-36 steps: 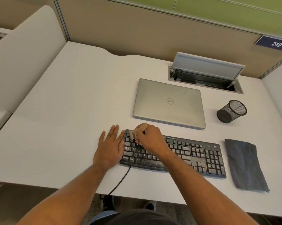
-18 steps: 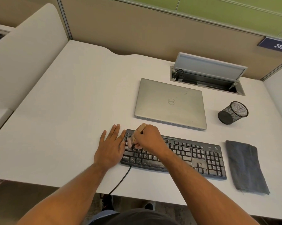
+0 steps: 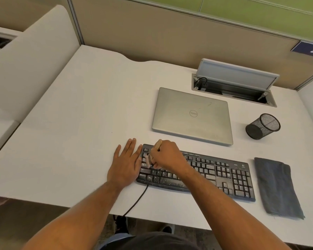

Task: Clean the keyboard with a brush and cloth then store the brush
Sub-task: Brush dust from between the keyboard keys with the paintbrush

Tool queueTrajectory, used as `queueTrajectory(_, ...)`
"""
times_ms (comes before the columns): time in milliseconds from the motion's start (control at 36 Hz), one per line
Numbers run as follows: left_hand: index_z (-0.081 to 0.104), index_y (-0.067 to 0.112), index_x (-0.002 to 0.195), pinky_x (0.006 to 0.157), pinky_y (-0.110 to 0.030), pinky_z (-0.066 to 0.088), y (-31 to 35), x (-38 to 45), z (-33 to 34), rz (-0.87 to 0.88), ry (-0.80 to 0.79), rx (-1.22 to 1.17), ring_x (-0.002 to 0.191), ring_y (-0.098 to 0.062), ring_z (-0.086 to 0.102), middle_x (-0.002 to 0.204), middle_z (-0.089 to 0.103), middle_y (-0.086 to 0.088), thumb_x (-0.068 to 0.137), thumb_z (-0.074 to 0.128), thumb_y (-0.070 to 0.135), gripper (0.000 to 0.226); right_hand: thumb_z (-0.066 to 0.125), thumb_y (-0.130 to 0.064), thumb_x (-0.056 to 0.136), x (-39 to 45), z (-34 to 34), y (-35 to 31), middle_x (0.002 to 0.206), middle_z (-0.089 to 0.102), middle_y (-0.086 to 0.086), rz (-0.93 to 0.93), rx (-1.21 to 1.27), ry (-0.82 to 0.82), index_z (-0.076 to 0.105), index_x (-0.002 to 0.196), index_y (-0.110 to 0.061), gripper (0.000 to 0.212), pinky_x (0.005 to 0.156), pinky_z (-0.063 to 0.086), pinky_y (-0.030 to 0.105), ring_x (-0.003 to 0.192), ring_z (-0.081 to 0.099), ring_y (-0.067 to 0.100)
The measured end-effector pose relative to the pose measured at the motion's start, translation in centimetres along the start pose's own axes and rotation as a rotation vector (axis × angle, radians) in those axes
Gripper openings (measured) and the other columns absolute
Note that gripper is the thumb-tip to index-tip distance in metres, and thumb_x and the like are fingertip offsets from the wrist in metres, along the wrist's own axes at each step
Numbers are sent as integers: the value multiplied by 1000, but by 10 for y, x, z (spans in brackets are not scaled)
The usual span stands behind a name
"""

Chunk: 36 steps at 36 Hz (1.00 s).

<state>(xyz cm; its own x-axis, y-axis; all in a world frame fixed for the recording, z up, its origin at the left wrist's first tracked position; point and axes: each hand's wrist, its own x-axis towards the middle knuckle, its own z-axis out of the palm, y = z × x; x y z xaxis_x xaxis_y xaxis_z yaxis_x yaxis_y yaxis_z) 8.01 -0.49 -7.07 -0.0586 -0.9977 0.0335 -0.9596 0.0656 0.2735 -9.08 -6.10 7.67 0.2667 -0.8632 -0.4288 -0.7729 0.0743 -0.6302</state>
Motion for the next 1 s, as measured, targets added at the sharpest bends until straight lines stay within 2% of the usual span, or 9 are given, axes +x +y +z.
queueTrajectory(83,38,22,157,125,-51,14,0,0,0,1,-1,-2,157,-18,11,169,23,-5,105,18,39,58,52,-18,102,1,-5,-5,69,76,7,-9,85,-11,76,81,-1,36,74,66,41,62,76,18)
queueTrajectory(167,38,24,157,126,-50,12,0,1,0,-5,3,-8,157,-17,11,169,23,-4,106,18,38,57,50,-23,103,2,-3,-6,74,76,0,-61,144,62,75,88,-11,31,76,65,43,68,76,14)
queueTrajectory(222,37,24,158,126,-50,11,0,0,0,-5,3,7,158,-16,10,169,22,-3,106,19,38,57,50,-28,103,2,0,-6,76,76,-2,-82,90,49,72,86,-20,29,79,64,43,73,76,13)
queueTrajectory(361,34,24,159,126,-49,8,1,0,0,-2,-2,16,158,-16,7,170,19,-4,106,17,40,58,47,-24,103,5,-4,-6,76,76,6,-84,-40,-60,73,85,-9,35,77,63,49,74,75,25)
queueTrajectory(500,31,26,160,126,-49,7,1,1,0,-11,-21,3,158,-14,2,170,16,-2,104,15,40,60,55,-34,102,5,-13,-5,91,75,-7,-196,-147,-67,75,99,-24,22,82,57,39,85,68,13)
queueTrajectory(583,32,25,160,126,-50,10,1,0,-2,-10,-13,12,158,-16,7,170,19,-3,105,15,41,59,59,-36,103,7,-17,-1,97,75,-7,-241,-236,-123,74,103,-27,18,85,56,39,88,66,12)
queueTrajectory(694,38,23,157,125,-51,14,1,1,-2,-4,-7,15,157,-19,14,168,24,-5,105,21,39,58,56,-31,102,7,-30,-3,98,74,-5,-280,-499,-196,71,99,-25,16,86,55,41,92,65,16)
queueTrajectory(778,38,23,158,125,-52,15,1,1,-2,-4,-8,9,157,-18,13,168,23,-4,104,19,39,59,48,-26,101,8,-36,-7,79,65,0,-264,-623,-177,60,81,-18,24,72,52,37,78,62,21)
queueTrajectory(1000,33,24,159,126,-52,14,2,1,-4,-7,-10,4,158,-17,10,169,21,-3,105,13,42,60,61,-36,102,7,-20,-4,102,76,-4,-309,-352,-136,75,106,-24,19,87,55,40,95,66,17)
